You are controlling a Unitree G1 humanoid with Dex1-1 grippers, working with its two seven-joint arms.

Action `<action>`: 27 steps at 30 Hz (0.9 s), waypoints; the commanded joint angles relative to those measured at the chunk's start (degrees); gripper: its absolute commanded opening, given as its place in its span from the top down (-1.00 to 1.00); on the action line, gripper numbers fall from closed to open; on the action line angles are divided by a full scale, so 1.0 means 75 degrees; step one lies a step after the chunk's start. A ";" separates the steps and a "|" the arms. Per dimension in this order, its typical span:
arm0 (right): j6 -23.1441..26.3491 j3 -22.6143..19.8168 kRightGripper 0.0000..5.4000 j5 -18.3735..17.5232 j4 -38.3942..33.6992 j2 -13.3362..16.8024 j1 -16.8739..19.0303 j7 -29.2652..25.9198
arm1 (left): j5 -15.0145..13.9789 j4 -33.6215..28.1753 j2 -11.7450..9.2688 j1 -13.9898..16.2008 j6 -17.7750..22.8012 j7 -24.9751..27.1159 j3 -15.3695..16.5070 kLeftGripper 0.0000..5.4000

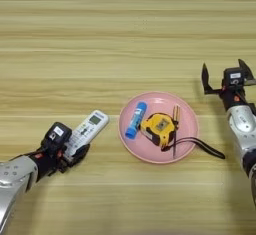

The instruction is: Move the objects on the table

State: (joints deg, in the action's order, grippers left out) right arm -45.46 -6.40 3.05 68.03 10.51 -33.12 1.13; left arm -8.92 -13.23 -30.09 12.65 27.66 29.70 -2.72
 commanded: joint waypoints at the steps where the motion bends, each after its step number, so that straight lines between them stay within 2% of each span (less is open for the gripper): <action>1: 0.0137 0.0010 -1.00 0.0042 0.0092 -0.0021 -0.0207 0.0079 | 0.0204 0.0226 -0.0146 -0.0052 0.0049 0.0064 -0.0093 -0.06; 14: 0.0153 -0.0042 -1.00 -0.0049 0.0120 -0.0025 -0.0236 0.0021 | 0.0205 0.0349 -0.0165 -0.0360 -0.0121 0.0193 -0.0132 -0.06; 27: 0.0131 -0.0073 -1.00 -0.0068 0.0088 -0.0009 -0.0184 -0.0075 | 0.0187 0.0131 -0.0170 -0.1194 -0.0427 0.0321 0.0175 -0.06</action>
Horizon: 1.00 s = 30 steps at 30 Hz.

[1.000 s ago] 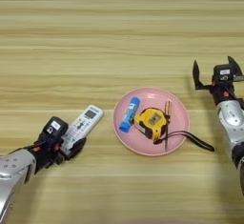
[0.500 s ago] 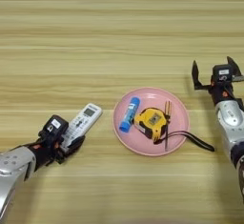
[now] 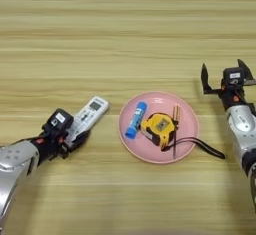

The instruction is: Move the objects on the table

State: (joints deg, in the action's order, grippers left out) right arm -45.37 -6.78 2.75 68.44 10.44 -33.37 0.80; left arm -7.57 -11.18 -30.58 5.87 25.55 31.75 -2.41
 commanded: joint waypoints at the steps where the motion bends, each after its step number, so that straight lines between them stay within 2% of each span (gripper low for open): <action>1: 0.0117 -0.0019 -1.00 -0.0021 0.0032 0.0000 -0.0146 -0.0030 | 0.0013 -0.0154 -0.0113 -0.0362 -0.0191 0.0056 0.0151 -0.06; 8: 0.0080 -0.0012 -1.00 -0.0011 0.0002 0.0014 -0.0108 -0.0041 | 0.0046 -0.0217 -0.0011 -0.0800 -0.0552 0.0119 0.0085 -0.06; 17: 0.0026 -0.0038 -1.00 -0.0042 -0.0038 0.0080 -0.0019 -0.0135 | 0.0134 0.0279 0.0494 -0.1311 -0.1525 0.0244 -0.0358 -0.06; 19: 0.0009 -0.0047 -1.00 -0.0049 -0.0045 0.0100 0.0010 -0.0158 | 0.0093 0.0574 0.0715 -0.1489 -0.1944 0.0298 -0.0453 -0.06; 22: -0.0012 -0.0070 -1.00 -0.0067 -0.0065 0.0139 0.0048 -0.0202 | -0.0135 0.1174 0.1158 -0.1768 -0.2940 0.0488 -0.0474 -0.06; 24: -0.0034 -0.0083 -1.00 -0.0079 -0.0085 0.0170 0.0080 -0.0242 | -0.0146 0.1735 0.1457 -0.1949 -0.3476 0.0502 -0.0472 -0.06; 27: -0.0062 -0.0102 -1.00 -0.0092 -0.0102 0.0216 0.0134 -0.0288 | -0.0081 0.2578 0.1867 -0.2169 -0.4575 0.0534 -0.0522 -0.06; 30: -0.0073 -0.0138 -1.00 -0.0131 -0.0136 0.0271 0.0178 -0.0355 | -0.0132 0.3105 0.2232 -0.2286 -0.5432 0.0631 -0.0582 -0.06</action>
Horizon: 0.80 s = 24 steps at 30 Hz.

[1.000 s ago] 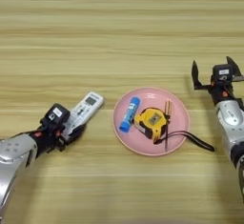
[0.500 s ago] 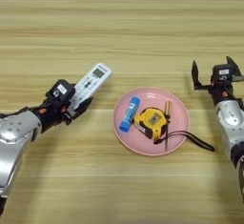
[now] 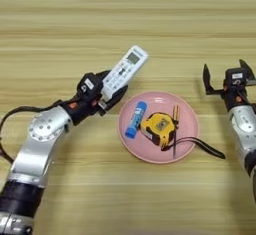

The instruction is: Move the objects on the table

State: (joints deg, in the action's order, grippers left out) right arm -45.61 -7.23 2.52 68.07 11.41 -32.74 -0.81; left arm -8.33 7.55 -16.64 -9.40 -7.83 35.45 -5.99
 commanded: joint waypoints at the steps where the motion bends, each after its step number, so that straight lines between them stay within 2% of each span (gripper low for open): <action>1: -0.0043 -0.0085 -1.00 -0.0114 -0.0097 0.0159 0.0105 -0.0164 | 0.0051 0.0813 0.0468 -0.0285 -0.1289 0.0135 -0.0166 -0.06; 5: -0.0055 -0.0125 -1.00 -0.0176 -0.0125 0.0219 0.0159 -0.0259 | 0.0267 0.1556 0.0847 -0.0381 -0.2068 0.0026 -0.0331 -0.06; 9: -0.0074 -0.0166 -1.00 -0.0241 -0.0149 0.0264 0.0190 -0.0358 | 0.0620 0.2128 0.1037 -0.0408 -0.2662 -0.0184 -0.0467 -0.06; 12: -0.0078 -0.0208 -1.00 -0.0296 -0.0152 0.0290 0.0207 -0.0462 | 0.0713 0.2342 0.1183 -0.0443 -0.2867 -0.0356 -0.0493 -0.06; 19: -0.0058 -0.0249 -1.00 -0.0361 -0.0136 0.0323 0.0207 -0.0602 | 0.1234 0.2929 0.1377 -0.0519 -0.3374 -0.0792 -0.0704 -0.06; 24: -0.0060 -0.0291 -1.00 -0.0392 -0.0142 0.0337 0.0208 -0.0681 | 0.1250 0.3349 0.1493 -0.0682 -0.3802 -0.1029 -0.0629 -0.06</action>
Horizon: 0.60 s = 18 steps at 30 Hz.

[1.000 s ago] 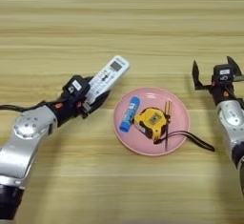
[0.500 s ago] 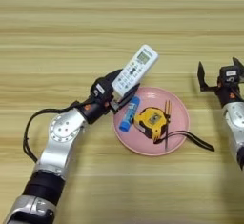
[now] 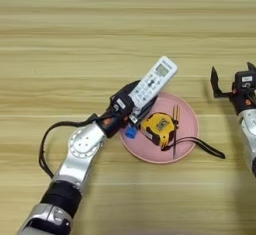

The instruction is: Move the objects on the table

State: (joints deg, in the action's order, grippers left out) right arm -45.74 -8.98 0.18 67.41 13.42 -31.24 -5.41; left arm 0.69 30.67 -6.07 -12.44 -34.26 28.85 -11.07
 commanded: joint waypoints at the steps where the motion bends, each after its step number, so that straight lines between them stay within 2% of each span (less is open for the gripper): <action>1: -0.0048 -0.0070 -1.00 -0.0091 -0.0053 0.0076 0.0011 -0.0093 | 0.0072 0.0339 0.0101 -0.0316 -0.0342 -0.0213 0.0060 -0.06; 7: -0.0294 -0.0215 -1.00 -0.0354 -0.0184 0.0058 0.0070 -0.0512 | 0.0102 0.0636 0.0224 -0.0452 -0.0771 -0.0389 0.0032 -0.06; 11: -0.0342 -0.0473 -1.00 -0.0931 -0.0422 -0.0055 0.0072 -0.1165 | 0.0105 0.0782 0.0289 -0.0507 -0.0951 -0.0437 -0.0002 -0.06; 14: -0.0102 -0.0664 -1.00 -0.1792 -0.1067 -0.0252 0.0071 -0.2231 | 0.0101 0.0835 0.0321 -0.0526 -0.1041 -0.0454 -0.0001 -0.06; 18: 0.0736 -0.0661 -1.00 -0.3055 -0.2578 -0.0566 0.0280 -0.3710 | 0.0080 0.0967 0.0350 -0.0600 -0.1115 -0.0468 0.0023 -0.06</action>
State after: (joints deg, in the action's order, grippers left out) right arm -44.30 -14.06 -18.16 54.43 10.53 -30.22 -28.09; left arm 0.97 37.06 -3.67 -15.39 -41.70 25.51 -10.96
